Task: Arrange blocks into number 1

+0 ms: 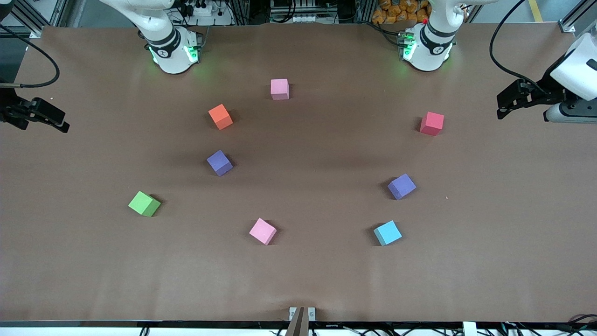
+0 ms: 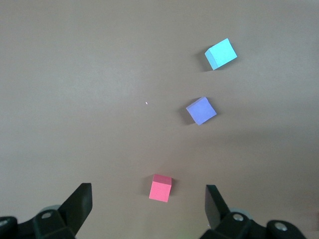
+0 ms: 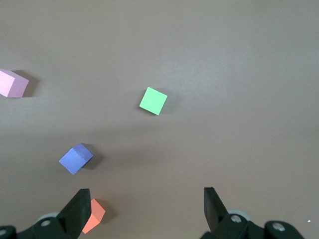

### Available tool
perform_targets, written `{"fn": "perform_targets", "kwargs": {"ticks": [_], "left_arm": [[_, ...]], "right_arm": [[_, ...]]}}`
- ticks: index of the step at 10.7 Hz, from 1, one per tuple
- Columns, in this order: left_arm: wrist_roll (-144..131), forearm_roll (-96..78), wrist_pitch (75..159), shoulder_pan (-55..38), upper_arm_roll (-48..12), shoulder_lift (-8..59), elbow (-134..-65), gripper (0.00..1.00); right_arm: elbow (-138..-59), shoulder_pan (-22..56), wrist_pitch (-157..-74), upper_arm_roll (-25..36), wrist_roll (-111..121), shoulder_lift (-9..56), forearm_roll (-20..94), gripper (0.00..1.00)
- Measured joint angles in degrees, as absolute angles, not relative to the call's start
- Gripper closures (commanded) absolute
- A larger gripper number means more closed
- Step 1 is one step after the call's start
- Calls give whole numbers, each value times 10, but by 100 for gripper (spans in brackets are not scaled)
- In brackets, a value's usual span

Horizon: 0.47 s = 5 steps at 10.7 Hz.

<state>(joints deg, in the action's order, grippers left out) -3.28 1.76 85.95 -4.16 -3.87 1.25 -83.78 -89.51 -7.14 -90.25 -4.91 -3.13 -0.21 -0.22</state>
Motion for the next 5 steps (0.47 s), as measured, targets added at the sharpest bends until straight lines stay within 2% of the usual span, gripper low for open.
{"fn": "perform_targets", "kwargs": {"ticks": [5], "left_arm": [[-33, 18, 860, -42, -39, 9, -838, 0]], "right_arm": [[-895, -71, -902, -49, -31, -2, -2, 0]]}}
